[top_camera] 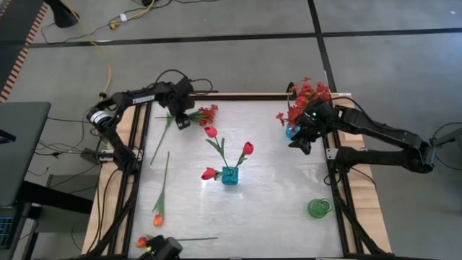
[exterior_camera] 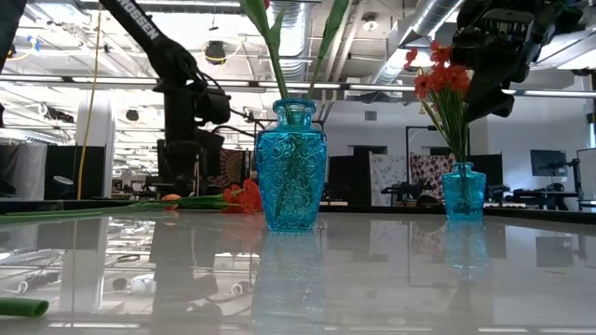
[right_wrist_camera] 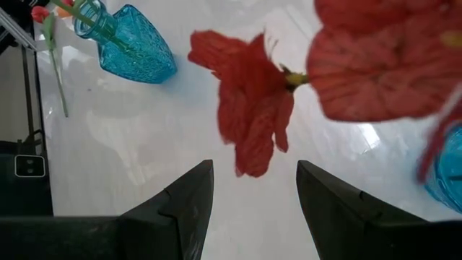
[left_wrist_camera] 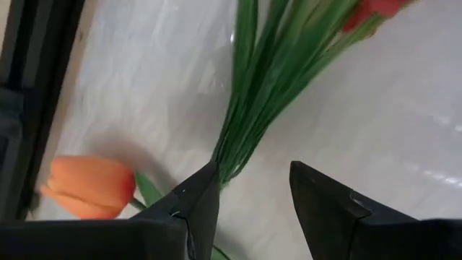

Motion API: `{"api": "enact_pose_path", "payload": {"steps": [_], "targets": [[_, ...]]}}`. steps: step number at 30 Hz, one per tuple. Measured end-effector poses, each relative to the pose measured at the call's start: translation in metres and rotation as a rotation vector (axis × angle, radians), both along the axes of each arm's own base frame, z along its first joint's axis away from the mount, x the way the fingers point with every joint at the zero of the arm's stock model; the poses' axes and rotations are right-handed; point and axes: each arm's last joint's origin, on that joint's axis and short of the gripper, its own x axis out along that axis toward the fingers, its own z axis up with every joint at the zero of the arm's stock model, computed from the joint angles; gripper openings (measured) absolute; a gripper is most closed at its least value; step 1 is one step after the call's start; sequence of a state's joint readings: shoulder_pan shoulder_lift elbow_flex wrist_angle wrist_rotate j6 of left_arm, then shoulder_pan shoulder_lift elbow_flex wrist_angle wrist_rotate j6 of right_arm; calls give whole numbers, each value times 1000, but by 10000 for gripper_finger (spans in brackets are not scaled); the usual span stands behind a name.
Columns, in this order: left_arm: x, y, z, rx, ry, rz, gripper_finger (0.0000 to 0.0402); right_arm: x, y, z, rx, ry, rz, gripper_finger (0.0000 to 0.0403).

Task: Sort flowers into vase by color
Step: Put the orange flower into the top blue vase

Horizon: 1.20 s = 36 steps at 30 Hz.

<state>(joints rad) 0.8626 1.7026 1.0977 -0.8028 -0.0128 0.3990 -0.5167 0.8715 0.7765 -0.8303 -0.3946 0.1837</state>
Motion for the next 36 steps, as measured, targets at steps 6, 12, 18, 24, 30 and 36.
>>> {"api": "enact_pose_path", "payload": {"steps": [6, 12, 18, 24, 30, 36], "targets": [[0, 1, 0, 54, 58, -76, 158, 0, 0, 0, 1, 0, -1, 225], [3, 4, -16, 37, 124, -144, 158, 0, 0, 0, 2, 0, -2, 225], [4, 5, -30, 5, 171, -154, 158, 0, 0, 0, 1, 0, -2, 225], [6, 4, -32, -5, 165, -161, 119, 0, 0, 0, -15, 5, -2, 225], [9, 3, -26, -70, 121, -143, 14, 0, -1, 0, -45, 11, 3, 225], [19, 7, 0, -173, 5, -139, 19, 0, -1, 0, -46, 11, 5, 225]]}}
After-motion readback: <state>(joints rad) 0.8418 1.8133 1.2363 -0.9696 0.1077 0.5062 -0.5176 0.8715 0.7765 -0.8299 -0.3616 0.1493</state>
